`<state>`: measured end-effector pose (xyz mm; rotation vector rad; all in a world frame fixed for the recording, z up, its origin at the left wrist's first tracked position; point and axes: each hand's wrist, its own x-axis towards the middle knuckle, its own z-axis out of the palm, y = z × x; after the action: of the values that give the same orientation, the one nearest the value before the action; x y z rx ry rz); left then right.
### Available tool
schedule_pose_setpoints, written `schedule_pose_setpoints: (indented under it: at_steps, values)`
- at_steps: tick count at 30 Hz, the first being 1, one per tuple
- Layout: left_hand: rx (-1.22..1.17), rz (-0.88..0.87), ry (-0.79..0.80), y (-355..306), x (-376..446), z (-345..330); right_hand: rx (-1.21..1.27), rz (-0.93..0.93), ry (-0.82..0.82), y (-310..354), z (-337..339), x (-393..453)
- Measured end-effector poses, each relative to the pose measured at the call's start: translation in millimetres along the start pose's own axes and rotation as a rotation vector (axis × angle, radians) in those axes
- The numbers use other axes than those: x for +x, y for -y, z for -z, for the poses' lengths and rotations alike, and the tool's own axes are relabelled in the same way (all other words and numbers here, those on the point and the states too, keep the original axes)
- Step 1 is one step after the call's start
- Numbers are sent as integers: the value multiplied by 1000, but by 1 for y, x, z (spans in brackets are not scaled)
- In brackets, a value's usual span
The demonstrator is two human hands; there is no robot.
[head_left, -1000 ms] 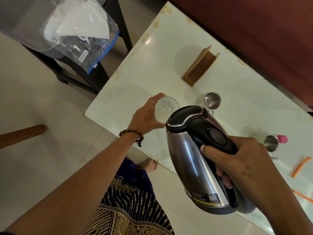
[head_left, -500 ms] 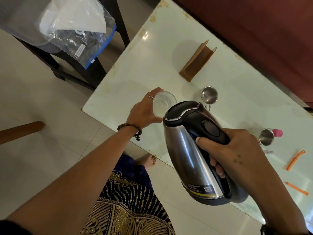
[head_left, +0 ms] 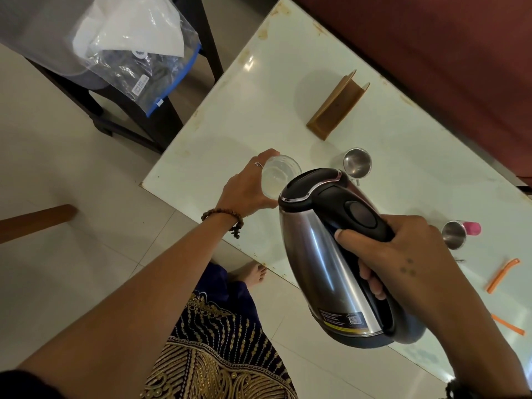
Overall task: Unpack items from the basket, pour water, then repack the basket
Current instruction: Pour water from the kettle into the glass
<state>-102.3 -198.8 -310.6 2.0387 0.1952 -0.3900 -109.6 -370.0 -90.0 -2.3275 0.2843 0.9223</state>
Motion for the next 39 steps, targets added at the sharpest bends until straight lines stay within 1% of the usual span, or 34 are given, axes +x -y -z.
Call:
schedule_pose_setpoints:
  at_steps: [20, 34, 39]
  values:
    - [30, -3, -5, 0, 1, -1, 13, 4, 14, 5, 2, 1]
    - [-4, -13, -18, 1, -1, -1, -22, 8, 32, 7, 1, 1]
    - [-18, -22, -12, -2, -3, 1, 14, 30, 24, 6, 1, 0]
